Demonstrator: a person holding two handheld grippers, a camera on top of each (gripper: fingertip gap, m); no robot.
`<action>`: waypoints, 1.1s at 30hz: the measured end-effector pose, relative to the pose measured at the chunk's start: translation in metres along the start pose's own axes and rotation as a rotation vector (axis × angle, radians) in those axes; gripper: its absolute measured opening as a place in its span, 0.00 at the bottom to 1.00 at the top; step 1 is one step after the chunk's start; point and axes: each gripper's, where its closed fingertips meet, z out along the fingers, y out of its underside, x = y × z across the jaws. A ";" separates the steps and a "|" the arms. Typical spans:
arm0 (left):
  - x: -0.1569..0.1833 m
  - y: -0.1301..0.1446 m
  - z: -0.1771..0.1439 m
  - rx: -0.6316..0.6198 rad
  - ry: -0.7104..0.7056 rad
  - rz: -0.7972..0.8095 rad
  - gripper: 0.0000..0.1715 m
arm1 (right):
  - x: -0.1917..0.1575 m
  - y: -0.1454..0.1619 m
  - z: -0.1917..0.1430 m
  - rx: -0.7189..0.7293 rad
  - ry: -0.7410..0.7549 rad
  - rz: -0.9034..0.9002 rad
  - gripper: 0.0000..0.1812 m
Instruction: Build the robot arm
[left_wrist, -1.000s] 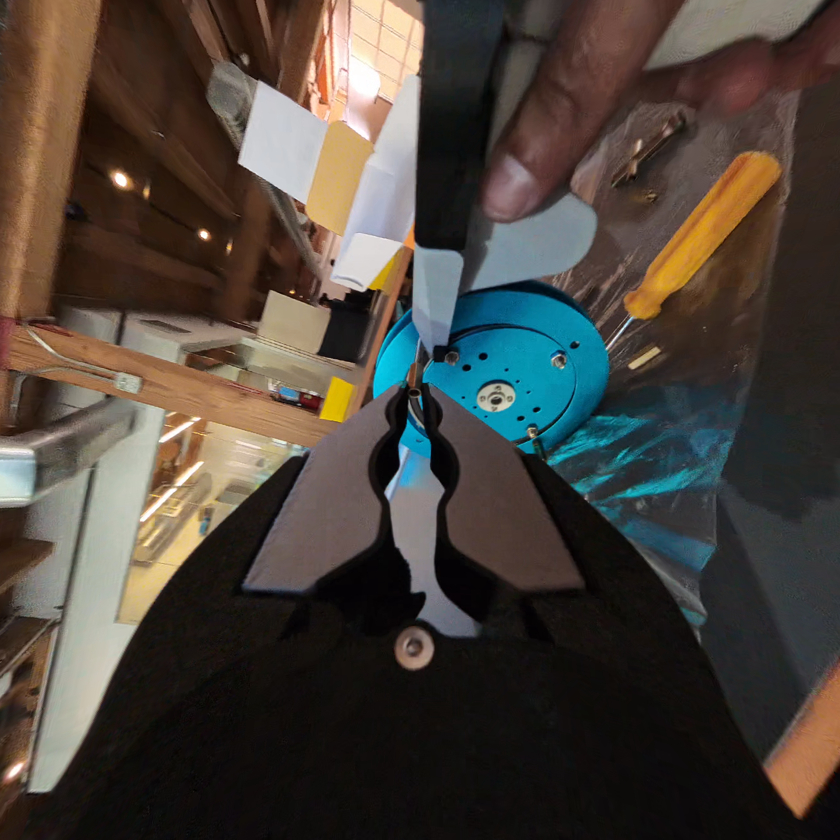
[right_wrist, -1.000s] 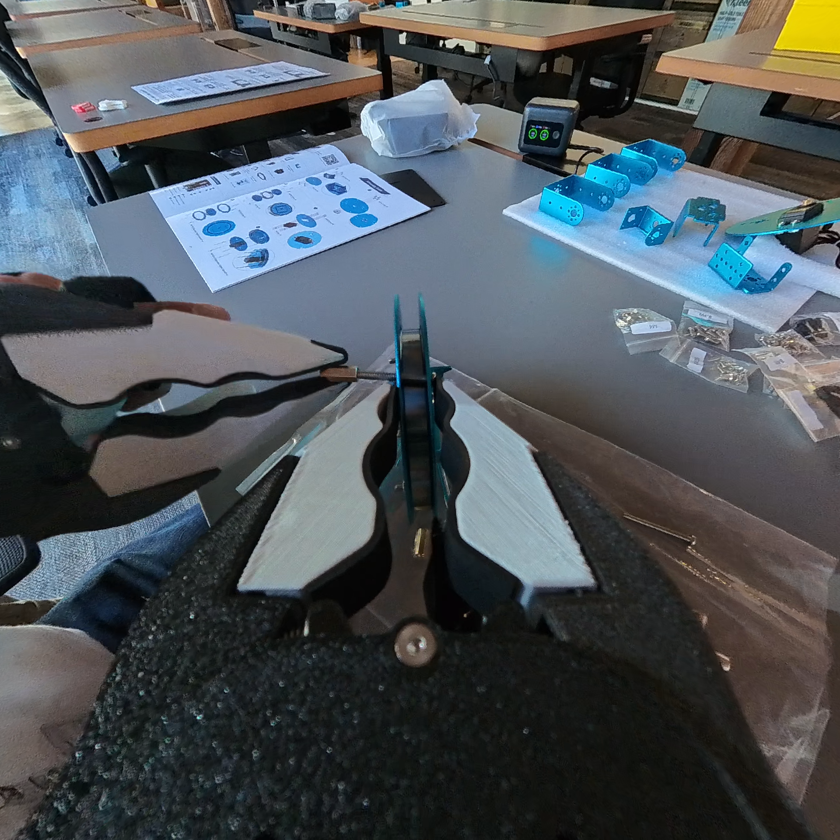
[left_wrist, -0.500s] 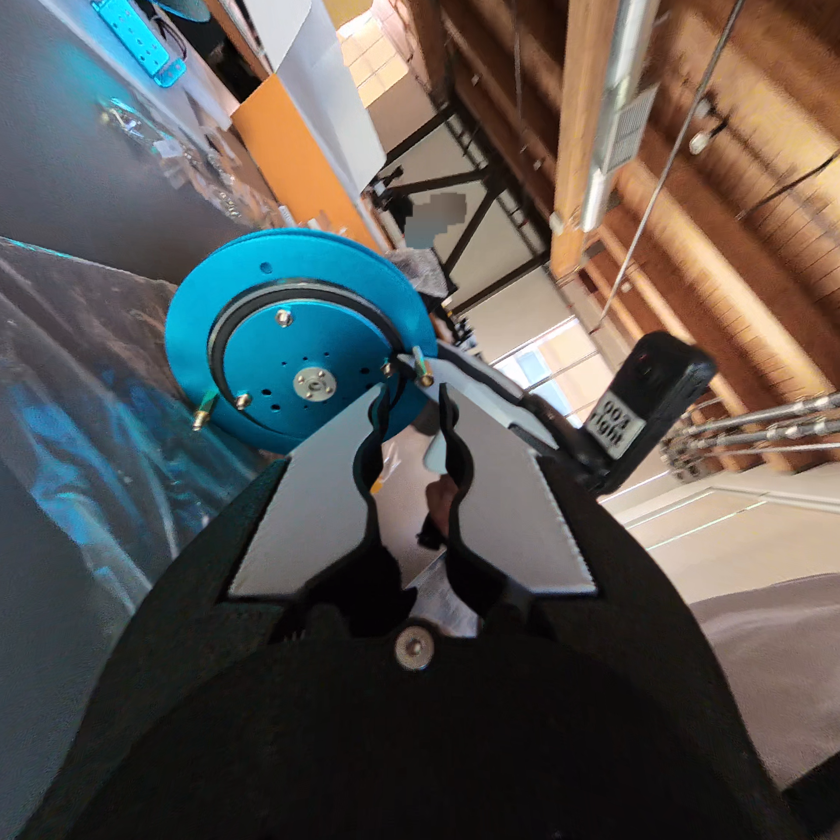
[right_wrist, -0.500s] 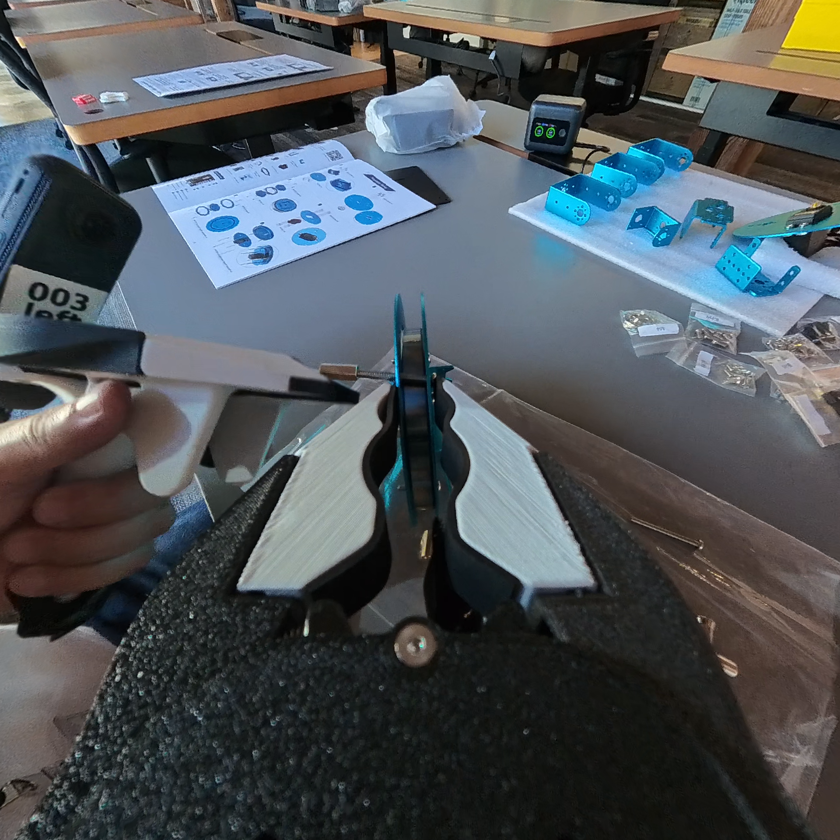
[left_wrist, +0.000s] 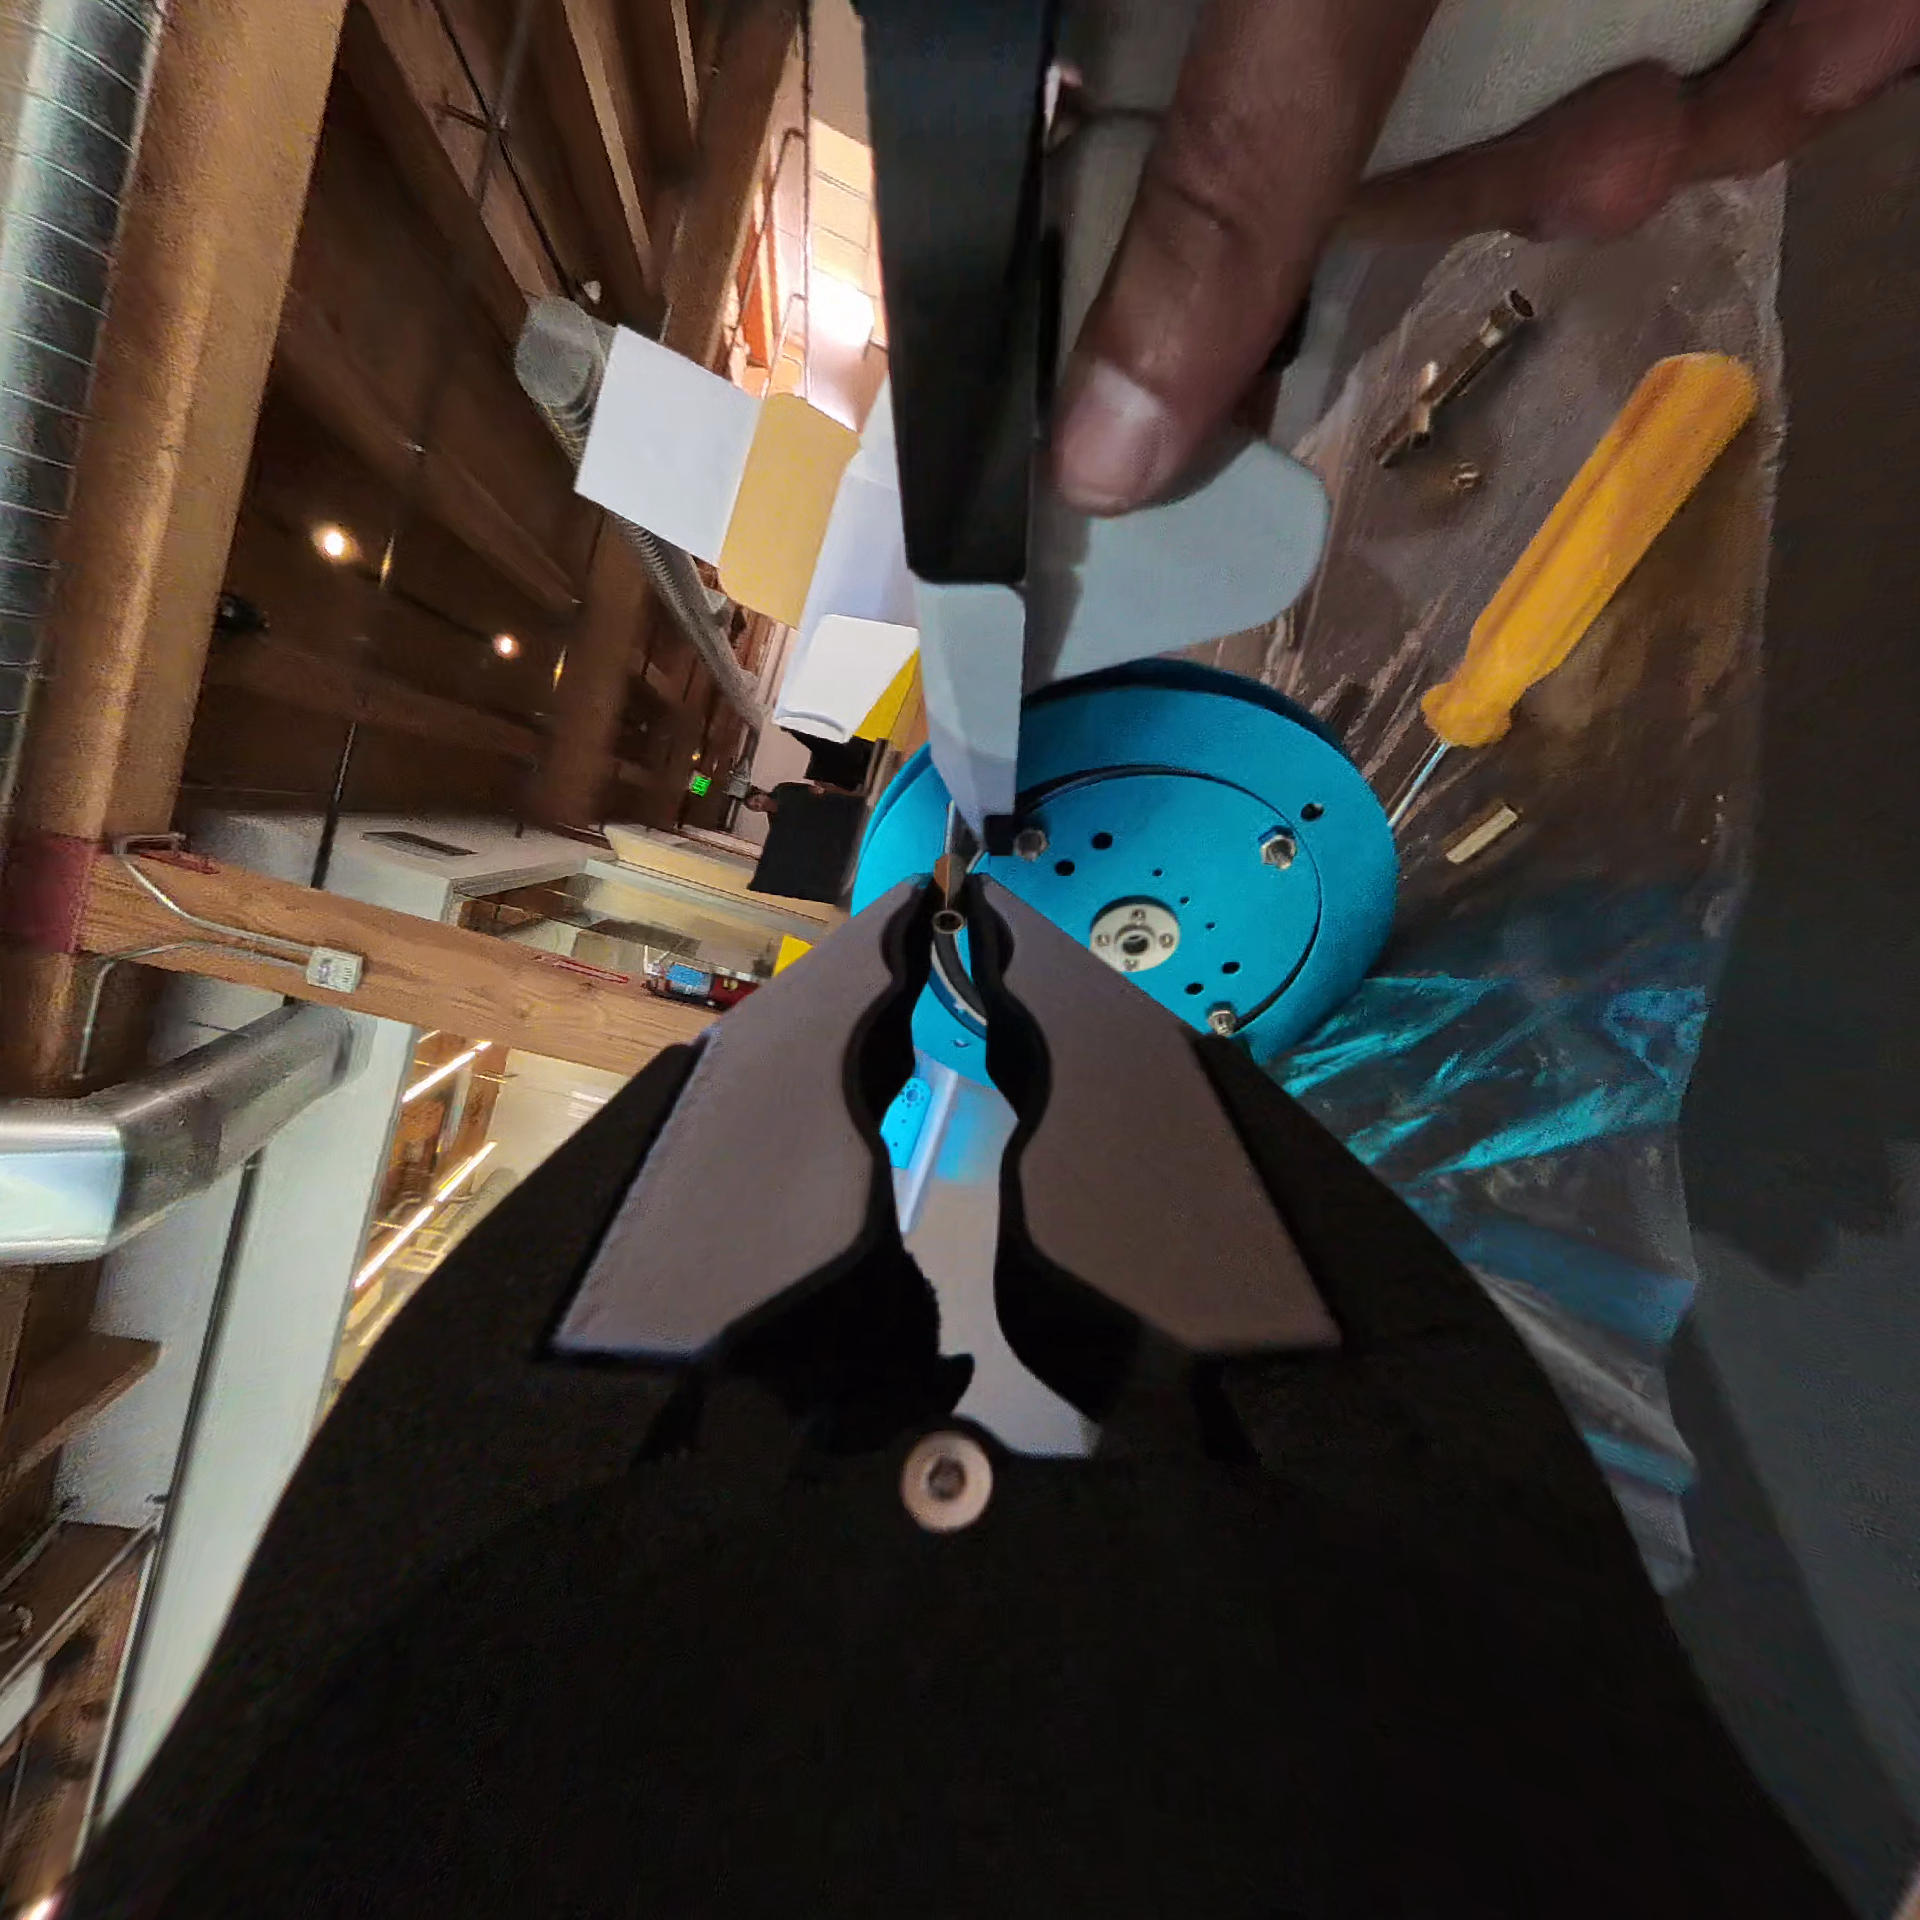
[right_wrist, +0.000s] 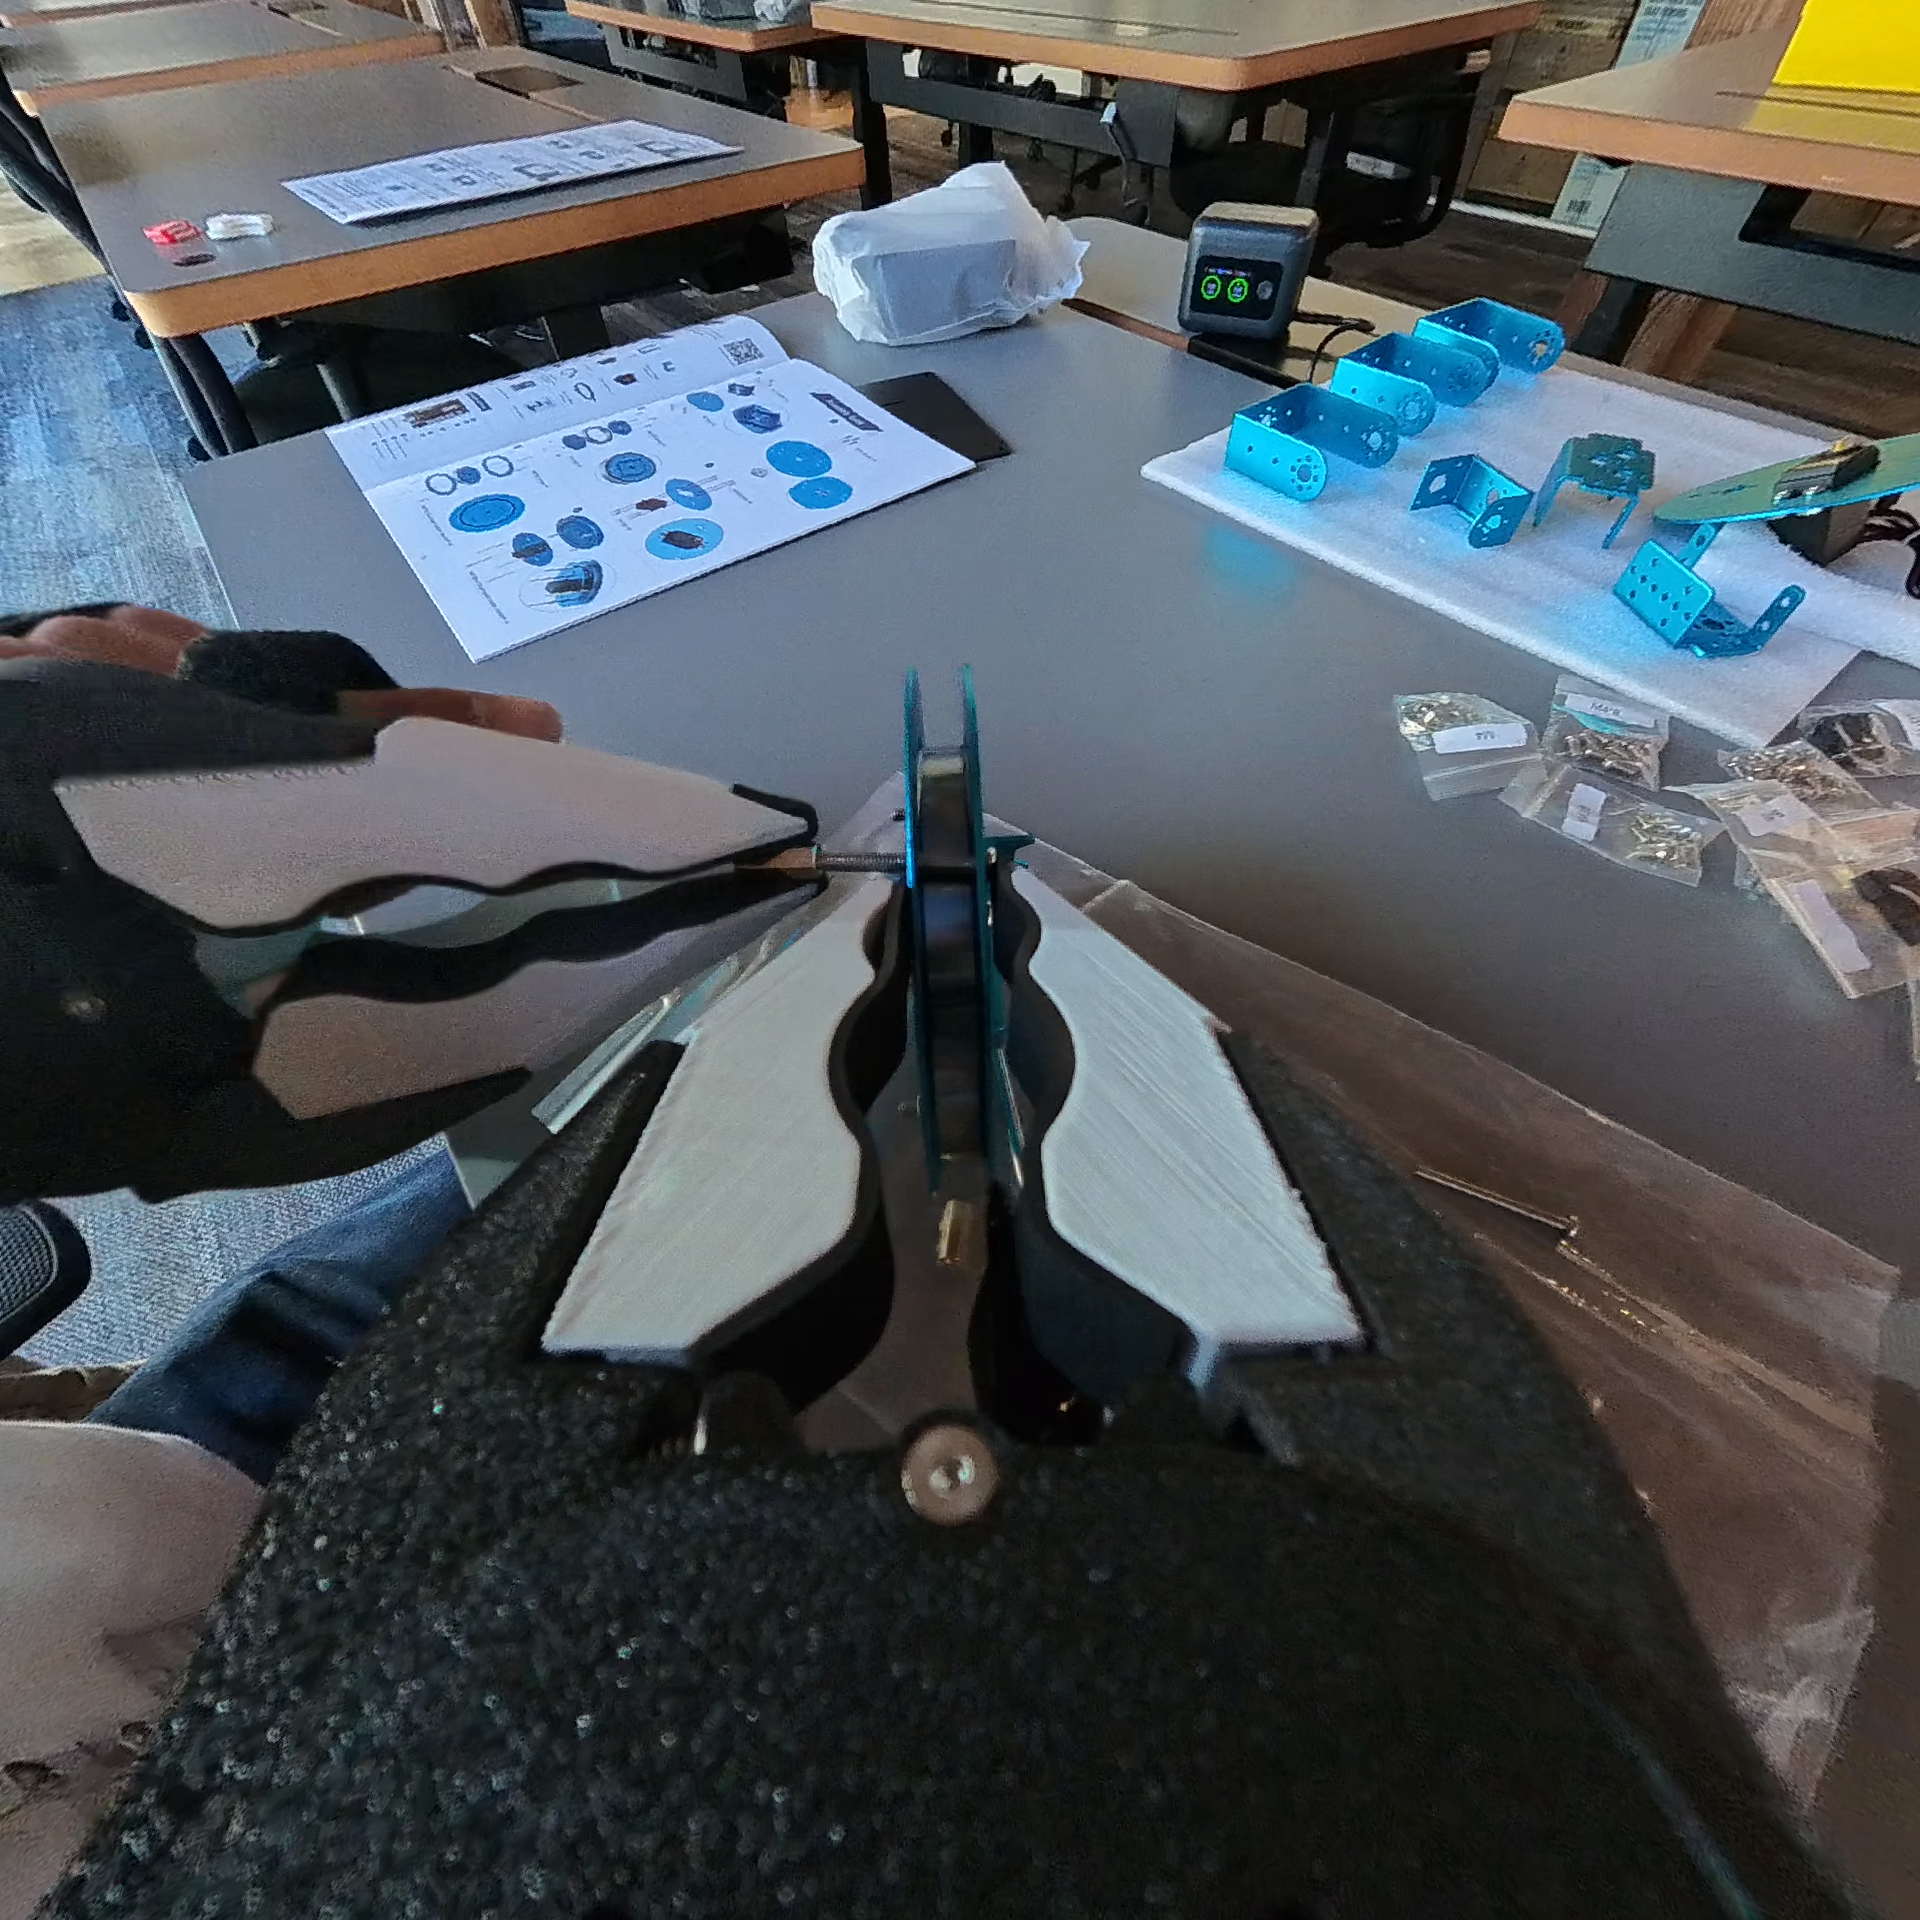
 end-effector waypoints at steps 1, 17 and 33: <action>0.000 0.000 0.000 -0.002 -0.001 -0.042 0.03 | 0.000 0.000 0.000 -0.001 -0.004 0.002 0.08; -0.008 -0.003 -0.009 0.144 0.420 -1.979 0.10 | -0.004 0.000 0.001 0.003 -0.013 0.004 0.08; 0.003 -0.005 0.001 -0.019 0.001 -0.125 0.03 | 0.004 0.002 -0.002 -0.004 0.005 0.019 0.08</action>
